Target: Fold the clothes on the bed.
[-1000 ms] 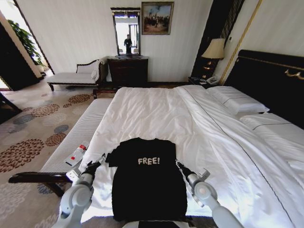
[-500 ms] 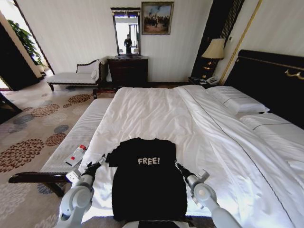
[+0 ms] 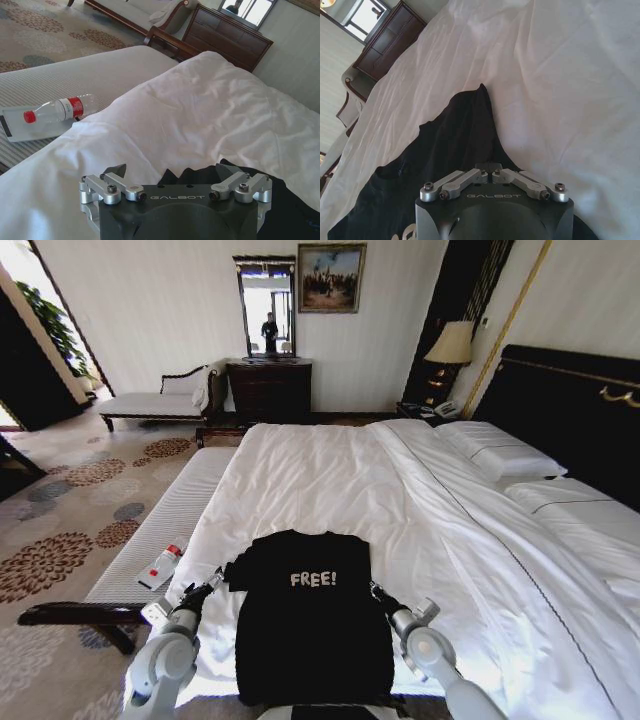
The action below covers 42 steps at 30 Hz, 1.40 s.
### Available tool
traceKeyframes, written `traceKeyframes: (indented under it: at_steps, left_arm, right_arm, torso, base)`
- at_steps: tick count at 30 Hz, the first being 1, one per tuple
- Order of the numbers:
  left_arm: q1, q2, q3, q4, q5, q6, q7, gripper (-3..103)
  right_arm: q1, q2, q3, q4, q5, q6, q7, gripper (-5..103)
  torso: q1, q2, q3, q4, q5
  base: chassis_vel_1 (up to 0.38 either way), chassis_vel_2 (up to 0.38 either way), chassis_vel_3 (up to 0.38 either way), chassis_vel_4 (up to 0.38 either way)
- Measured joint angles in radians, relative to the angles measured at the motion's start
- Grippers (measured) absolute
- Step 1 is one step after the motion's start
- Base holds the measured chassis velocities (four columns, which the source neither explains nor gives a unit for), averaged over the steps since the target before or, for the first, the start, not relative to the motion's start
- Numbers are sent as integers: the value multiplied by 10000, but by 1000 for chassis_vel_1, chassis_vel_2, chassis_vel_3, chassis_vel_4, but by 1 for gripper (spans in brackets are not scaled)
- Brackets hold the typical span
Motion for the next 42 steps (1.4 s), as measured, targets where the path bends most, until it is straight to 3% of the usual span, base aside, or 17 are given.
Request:
traceKeyframes:
  at_steps: [8, 20, 29, 36, 42]
  left_arm:
    - [-1, -13, 15, 5, 2, 0, 1, 100]
    - [-82, -12, 62, 54, -14, 7, 1, 100]
    - [-112, 15, 66, 94, -26, 11, 1, 100]
    - [-199, -1, 103, 246, -35, 11, 2, 100]
    - [-281, -45, 194, 305, -30, 12, 2, 100]
  right_arm:
    - [362, -230, 108, -303, -389, 161, 4, 0]
    - [1420, -1346, 435, -907, -738, -168, 196, 0]
    - [1849, -1389, 472, -1252, -749, -120, 190, 0]
    - [1669, -1276, 840, -1223, -1134, 430, -924, 0]
    - [1661, -1258, 849, -1886, -1603, 415, -793, 0]
  torso:
    - [0, 0, 0, 0, 1]
    - [0, 0, 0, 0, 1]
    - [1, 0, 1, 0, 1]
    - [1, -1, 0, 1, -1]
    - [0, 0, 1, -1, -1]
  base:
    - [0, 0, 0, 0]
    - [0, 0, 0, 0]
    - [0, 0, 0, 0]
    - [0, 0, 0, 0]
    - [0, 0, 0, 0]
